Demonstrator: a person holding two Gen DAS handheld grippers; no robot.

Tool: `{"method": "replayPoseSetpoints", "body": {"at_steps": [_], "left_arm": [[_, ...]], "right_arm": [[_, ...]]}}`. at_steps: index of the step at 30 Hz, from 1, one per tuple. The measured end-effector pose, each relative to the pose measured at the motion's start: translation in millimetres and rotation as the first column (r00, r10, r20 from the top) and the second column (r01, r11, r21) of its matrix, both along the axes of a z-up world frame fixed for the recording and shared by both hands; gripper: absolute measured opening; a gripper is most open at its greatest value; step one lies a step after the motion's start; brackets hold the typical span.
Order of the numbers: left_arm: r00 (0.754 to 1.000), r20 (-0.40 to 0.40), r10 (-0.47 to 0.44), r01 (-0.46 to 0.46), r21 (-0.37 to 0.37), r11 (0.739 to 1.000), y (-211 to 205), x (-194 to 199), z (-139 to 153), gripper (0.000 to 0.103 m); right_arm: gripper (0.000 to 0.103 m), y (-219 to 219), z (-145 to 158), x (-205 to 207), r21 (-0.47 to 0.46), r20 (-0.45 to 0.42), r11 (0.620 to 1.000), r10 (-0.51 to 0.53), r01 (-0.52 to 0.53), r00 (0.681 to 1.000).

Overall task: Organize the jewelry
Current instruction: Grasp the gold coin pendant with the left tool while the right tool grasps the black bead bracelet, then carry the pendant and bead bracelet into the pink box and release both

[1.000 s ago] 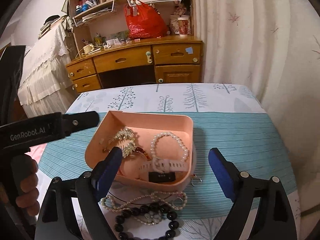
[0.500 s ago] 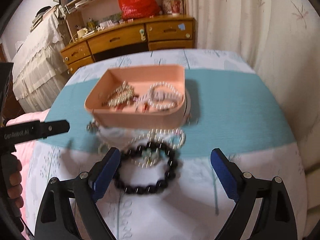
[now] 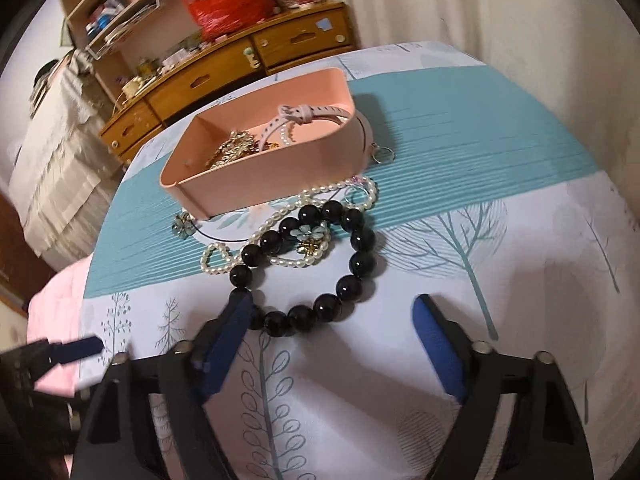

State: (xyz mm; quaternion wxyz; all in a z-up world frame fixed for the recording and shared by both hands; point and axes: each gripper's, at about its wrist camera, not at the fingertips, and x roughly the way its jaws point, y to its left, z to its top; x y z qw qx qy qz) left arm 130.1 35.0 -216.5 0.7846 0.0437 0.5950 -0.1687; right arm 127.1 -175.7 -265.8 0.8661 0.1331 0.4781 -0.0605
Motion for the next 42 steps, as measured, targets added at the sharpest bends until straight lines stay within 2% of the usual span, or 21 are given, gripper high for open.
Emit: {"method": "replayPoseSetpoints", "body": {"at_steps": [4, 5, 6, 9, 16, 17, 18, 19, 20, 22, 25, 28, 30, 33, 35, 38, 42], "left_arm": [[0.991, 0.035, -0.129, 0.13, -0.021, 0.991, -17.3, -16.8, -1.9, 0.085], [0.988, 0.038, -0.151, 0.151, -0.019, 0.988, -20.0, -19.4, -3.5, 0.082], [0.986, 0.04, -0.163, 0.164, -0.019, 0.986, -22.3, -20.8, -4.3, 0.074], [0.978, 0.053, -0.199, 0.2, -0.002, 0.98, -27.8, -24.2, -7.6, 0.059], [0.954, 0.114, -0.279, 0.277, 0.03, 0.96, -30.7, -32.3, -8.3, 0.041], [0.951, 0.12, -0.286, 0.285, 0.027, 0.958, -30.4, -33.9, -7.4, 0.037], [0.948, 0.126, -0.291, 0.29, 0.029, 0.957, -33.9, -30.3, -9.1, 0.028], [0.946, 0.133, -0.297, 0.295, 0.036, 0.955, -37.4, -29.7, -9.8, 0.024], [0.942, 0.141, -0.304, 0.3, 0.051, 0.953, -39.4, -30.8, -10.2, 0.019], [0.936, 0.144, -0.321, 0.317, 0.05, 0.947, -42.7, -33.2, -10.4, 0.017], [0.933, 0.145, -0.33, 0.326, 0.052, 0.944, -46.0, -36.4, -10.7, 0.017], [0.934, 0.146, -0.326, 0.321, 0.054, 0.945, -47.3, -37.0, -11.3, 0.017], [0.936, 0.146, -0.32, 0.316, 0.051, 0.948, -48.1, -37.0, -11.8, 0.017], [0.936, 0.147, -0.32, 0.316, 0.05, 0.948, -50.5, -34.9, -13.6, 0.017], [0.939, 0.142, -0.313, 0.31, 0.043, 0.95, -49.8, -32.8, -13.7, 0.017], [0.946, 0.135, -0.293, 0.292, 0.032, 0.956, -47.6, -28.6, -13.1, 0.017], [0.957, 0.126, -0.262, 0.263, 0.013, 0.965, -44.6, -19.9, -11.4, 0.017]], "right_arm": [[0.066, 0.4, -1.1, -1.7, -0.022, 0.014, 0.999, -0.025, 0.025, 1.0], [0.064, 1.1, -2.0, -2.5, -0.028, 0.016, 0.999, -0.032, 0.033, 0.999], [0.062, 1.1, -2.0, -1.8, -0.034, 0.015, 0.999, -0.038, 0.039, 0.999], [0.06, -0.4, -0.6, -1.1, -0.042, 0.021, 0.998, -0.054, 0.055, 0.998], [0.058, 6.6, -1.4, 3.2, -0.088, 0.028, 0.994, -0.056, 0.059, 0.998], [0.056, 7.8, -1.6, 4.2, -0.099, 0.029, 0.993, -0.056, 0.058, 0.998], [0.055, 9.5, -2.0, 5.7, -0.111, 0.03, 0.992, -0.056, 0.059, 0.998], [0.05, 10.2, -2.6, 6.1, -0.118, 0.031, 0.991, -0.058, 0.061, 0.998], [0.041, 11.9, -2.8, 8.3, -0.133, 0.026, 0.989, -0.063, 0.066, 0.998], [0.03, 12.0, -3.2, 11.0, -0.15, 0.018, 0.986, -0.068, 0.07, 0.998], [0.028, 10.9, -3.3, 14.8, -0.148, 0.013, 0.987, -0.067, 0.068, 0.998], [0.02, 7.7, -2.9, 16.2, -0.136, 0.013, 0.988, -0.068, 0.069, 0.998], [0.018, 2.9, -2.5, 16.8, -0.109, 0.01, 0.991, -0.076, 0.077, 0.997], [0.016, -13.7, -2.8, 17.0, 0.01, 0.0, 0.99, -0.14, 0.14, 0.99], [0.015, -28.9, -4.0, 17.0, 0.129, -0.011, 0.972, -0.195, 0.195, 0.981], [0.015, -43.8, -7.5, 15.0, 0.245, -0.018, 0.939, -0.244, 0.24, 0.97], [0.015, -53.7, -10.5, 14.5, 0.316, -0.038, 0.911, -0.266, 0.264, 0.963]]}}
